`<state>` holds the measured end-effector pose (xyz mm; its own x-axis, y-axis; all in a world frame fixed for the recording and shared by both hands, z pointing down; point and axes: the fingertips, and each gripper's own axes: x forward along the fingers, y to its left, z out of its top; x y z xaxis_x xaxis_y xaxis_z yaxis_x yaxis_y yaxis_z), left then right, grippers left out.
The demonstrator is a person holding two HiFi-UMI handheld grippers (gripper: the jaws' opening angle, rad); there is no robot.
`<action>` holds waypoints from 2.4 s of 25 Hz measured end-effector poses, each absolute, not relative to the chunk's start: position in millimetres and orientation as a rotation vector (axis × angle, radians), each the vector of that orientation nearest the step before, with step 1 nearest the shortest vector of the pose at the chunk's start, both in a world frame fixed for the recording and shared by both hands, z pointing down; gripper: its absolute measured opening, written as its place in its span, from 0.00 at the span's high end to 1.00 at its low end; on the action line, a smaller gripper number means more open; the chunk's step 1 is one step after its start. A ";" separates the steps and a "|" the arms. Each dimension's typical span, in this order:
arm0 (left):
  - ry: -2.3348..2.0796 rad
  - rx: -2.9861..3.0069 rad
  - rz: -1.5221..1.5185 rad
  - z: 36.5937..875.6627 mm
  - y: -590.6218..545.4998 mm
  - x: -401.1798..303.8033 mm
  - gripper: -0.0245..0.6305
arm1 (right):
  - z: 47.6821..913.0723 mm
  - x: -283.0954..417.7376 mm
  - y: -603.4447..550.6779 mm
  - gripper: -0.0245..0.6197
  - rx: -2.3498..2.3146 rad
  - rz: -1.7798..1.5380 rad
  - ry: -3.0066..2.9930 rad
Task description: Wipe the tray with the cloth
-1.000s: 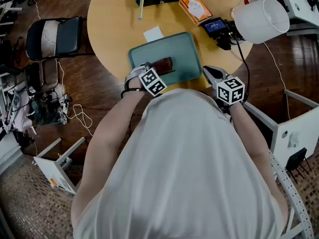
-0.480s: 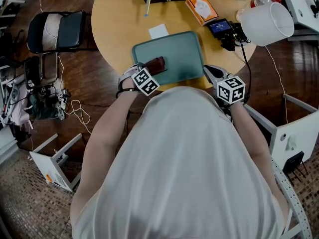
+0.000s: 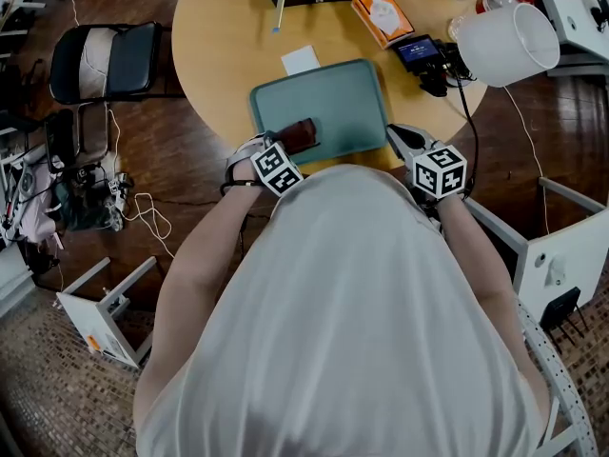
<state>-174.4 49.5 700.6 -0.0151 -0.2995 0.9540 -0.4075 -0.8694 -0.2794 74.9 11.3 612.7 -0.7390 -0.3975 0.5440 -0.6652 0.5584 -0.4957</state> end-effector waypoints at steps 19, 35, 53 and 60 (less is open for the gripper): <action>-0.657 2.272 1.958 698.4 6.2 -45.6 0.38 | 616.1 105.9 13.3 0.96 0.971 1.044 -2.405; -0.592 2.264 1.916 695.2 -10.3 18.5 0.38 | 616.5 127.7 15.1 0.96 1.016 1.059 -2.396; -0.487 2.274 1.857 700.1 29.6 23.1 0.38 | 616.3 120.8 17.7 0.96 0.988 1.045 -2.407; -0.562 2.214 1.875 705.9 42.2 -34.3 0.38 | 620.9 113.9 17.5 0.96 0.946 1.037 -2.406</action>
<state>-34.3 42.2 705.9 0.1301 -0.1647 0.9777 -0.4002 -0.9109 -0.1002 113.9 17.5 620.9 -0.7141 -0.4383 0.5459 -0.6978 0.5081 -0.5049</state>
